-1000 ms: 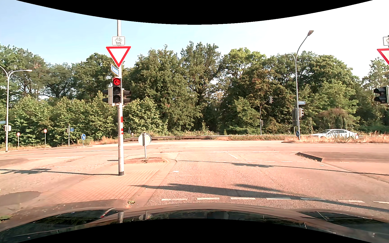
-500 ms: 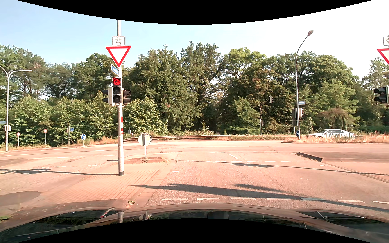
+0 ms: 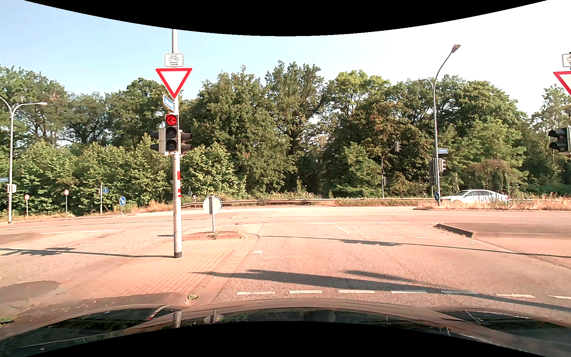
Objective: Follow the waypoints while adhering to traffic rules and regulations
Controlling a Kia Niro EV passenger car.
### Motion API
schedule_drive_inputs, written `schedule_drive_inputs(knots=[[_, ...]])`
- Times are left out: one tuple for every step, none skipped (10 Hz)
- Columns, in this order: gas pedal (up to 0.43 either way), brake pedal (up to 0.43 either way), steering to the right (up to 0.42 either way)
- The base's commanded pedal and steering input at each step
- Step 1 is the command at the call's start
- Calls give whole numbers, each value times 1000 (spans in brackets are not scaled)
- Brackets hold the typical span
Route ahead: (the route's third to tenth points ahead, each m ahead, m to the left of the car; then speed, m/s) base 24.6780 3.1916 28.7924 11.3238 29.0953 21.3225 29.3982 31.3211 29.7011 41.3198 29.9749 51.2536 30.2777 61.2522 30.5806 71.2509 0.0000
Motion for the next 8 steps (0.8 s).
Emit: schedule_drive_inputs(knots=[[0,305,-1],[0,305,-1],[0,305,-1],[0,305,-1],[0,305,-1],[0,305,-1],[0,305,-1],[0,305,-1]])
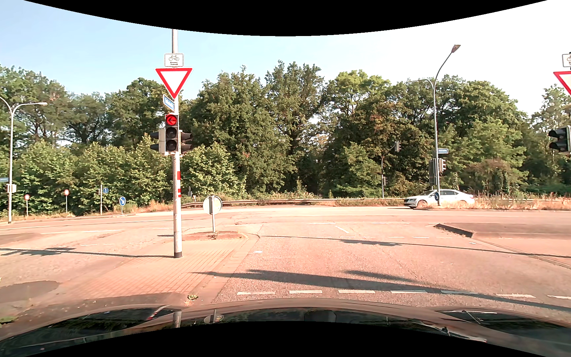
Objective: Follow the waypoints while adhering to traffic rules and regulations
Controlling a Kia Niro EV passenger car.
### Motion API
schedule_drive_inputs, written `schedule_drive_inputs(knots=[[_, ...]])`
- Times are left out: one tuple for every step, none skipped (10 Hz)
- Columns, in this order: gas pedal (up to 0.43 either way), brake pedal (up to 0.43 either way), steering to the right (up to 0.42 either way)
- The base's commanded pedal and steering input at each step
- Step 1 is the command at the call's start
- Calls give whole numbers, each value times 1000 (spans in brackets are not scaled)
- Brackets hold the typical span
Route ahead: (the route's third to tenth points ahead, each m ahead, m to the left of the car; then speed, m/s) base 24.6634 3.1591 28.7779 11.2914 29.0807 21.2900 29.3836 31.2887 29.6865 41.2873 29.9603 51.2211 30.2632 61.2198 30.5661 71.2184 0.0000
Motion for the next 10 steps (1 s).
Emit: schedule_drive_inputs(knots=[[0,305,-1],[0,305,-1],[0,305,-1],[0,305,-1],[0,305,-1],[0,311,-1],[0,305,-1],[0,305,-1],[0,311,-1],[0,305,-1]])
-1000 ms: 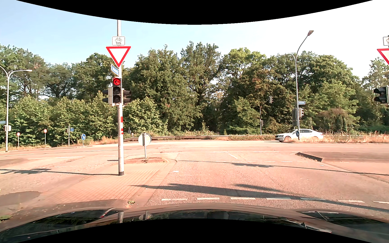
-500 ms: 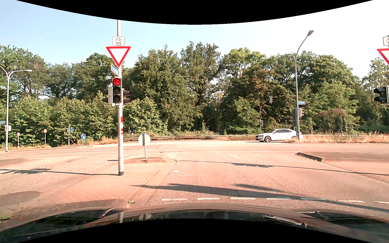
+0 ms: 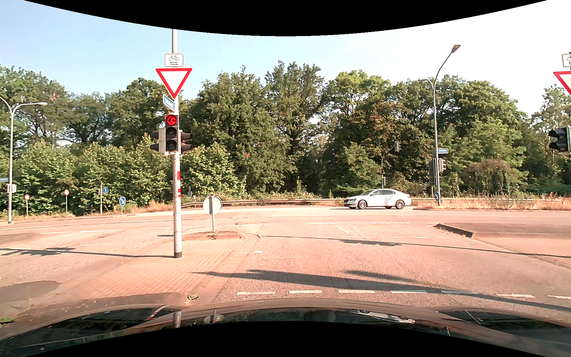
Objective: Follow the waypoints while adhering to traffic rules and regulations
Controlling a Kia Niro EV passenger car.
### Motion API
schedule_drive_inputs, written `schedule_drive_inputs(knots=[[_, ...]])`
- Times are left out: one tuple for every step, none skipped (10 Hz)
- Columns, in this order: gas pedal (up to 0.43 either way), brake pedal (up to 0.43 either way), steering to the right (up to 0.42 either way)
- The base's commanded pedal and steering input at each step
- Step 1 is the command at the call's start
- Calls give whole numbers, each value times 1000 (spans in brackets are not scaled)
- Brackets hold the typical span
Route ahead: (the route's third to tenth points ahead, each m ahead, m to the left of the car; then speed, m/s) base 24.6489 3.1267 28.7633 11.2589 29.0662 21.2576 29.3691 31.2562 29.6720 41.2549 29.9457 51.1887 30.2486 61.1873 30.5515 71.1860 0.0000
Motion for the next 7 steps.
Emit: schedule_drive_inputs(knots=[[0,305,-1],[0,311,-1],[0,305,-1],[0,305,-1],[0,305,-1],[0,311,-1],[0,305,-1]])
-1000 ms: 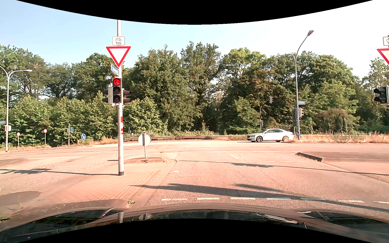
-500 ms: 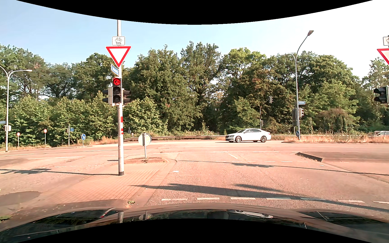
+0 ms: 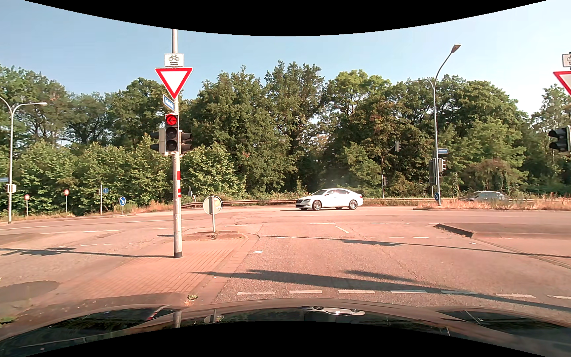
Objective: Follow the waypoints while adhering to traffic rules and regulations
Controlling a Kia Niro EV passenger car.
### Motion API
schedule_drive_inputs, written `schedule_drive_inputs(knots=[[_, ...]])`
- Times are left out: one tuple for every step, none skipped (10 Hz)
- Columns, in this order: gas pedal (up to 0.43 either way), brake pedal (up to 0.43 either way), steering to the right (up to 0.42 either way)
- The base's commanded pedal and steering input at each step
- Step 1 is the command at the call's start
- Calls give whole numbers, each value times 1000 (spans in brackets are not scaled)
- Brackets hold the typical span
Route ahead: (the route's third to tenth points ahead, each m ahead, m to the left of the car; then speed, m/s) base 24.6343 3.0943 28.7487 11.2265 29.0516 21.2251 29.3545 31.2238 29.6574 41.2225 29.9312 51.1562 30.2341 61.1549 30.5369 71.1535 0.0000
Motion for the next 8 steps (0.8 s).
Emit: schedule_drive_inputs(knots=[[0,311,-1],[0,311,-1],[0,311,-1],[0,311,-1],[0,311,-1],[0,305,-1],[0,305,-1],[0,305,-1]])
